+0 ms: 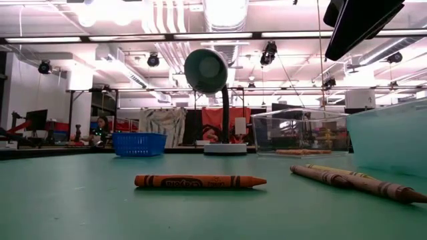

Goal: Sort crayons
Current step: Put the yellow crayon into the red bin, then put the orange crayon into the transparent bin

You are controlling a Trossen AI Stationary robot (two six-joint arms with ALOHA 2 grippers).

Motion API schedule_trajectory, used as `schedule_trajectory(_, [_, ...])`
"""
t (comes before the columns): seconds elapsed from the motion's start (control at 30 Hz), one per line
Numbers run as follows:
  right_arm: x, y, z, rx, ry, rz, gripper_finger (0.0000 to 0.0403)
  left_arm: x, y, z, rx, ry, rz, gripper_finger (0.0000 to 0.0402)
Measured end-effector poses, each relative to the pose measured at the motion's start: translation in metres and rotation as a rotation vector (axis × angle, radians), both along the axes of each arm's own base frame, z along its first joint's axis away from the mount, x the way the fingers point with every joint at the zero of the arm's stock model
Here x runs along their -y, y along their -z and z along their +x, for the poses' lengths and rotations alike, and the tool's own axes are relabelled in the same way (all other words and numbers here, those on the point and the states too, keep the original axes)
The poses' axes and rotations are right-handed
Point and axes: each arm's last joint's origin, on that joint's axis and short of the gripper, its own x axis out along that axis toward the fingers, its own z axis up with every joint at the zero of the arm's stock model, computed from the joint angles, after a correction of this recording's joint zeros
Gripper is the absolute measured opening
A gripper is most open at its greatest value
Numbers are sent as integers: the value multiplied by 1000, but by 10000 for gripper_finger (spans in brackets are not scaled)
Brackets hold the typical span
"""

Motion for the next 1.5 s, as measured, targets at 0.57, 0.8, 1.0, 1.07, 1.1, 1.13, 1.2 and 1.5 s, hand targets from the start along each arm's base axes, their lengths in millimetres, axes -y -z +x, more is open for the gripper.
schedule_trajectory(0.57, [-5,-3,3,52,-1,44,73,10,65,-11,-308,-180,168,23])
schedule_trajectory(0.8, [-6,-3,4,60,-1,51,77,14,74,-9,-320,-175,194,72])
schedule_trajectory(1.0, [-8,-5,6,93,0,75,73,16,71,-7,-299,-160,193,94])
schedule_trajectory(1.07, [-9,-6,7,104,4,87,73,18,66,-4,-260,-125,195,95])
schedule_trajectory(1.1, [-9,-6,8,109,11,95,74,20,64,-2,-235,-104,196,95])
schedule_trajectory(1.13, [-9,-6,8,109,21,102,74,21,60,0,-205,-82,198,95])
schedule_trajectory(1.2, [-9,-6,8,108,40,114,74,25,52,5,-134,-23,207,93])
schedule_trajectory(1.5, [0,-6,13,111,115,146,68,48,27,38,295,367,277,82])
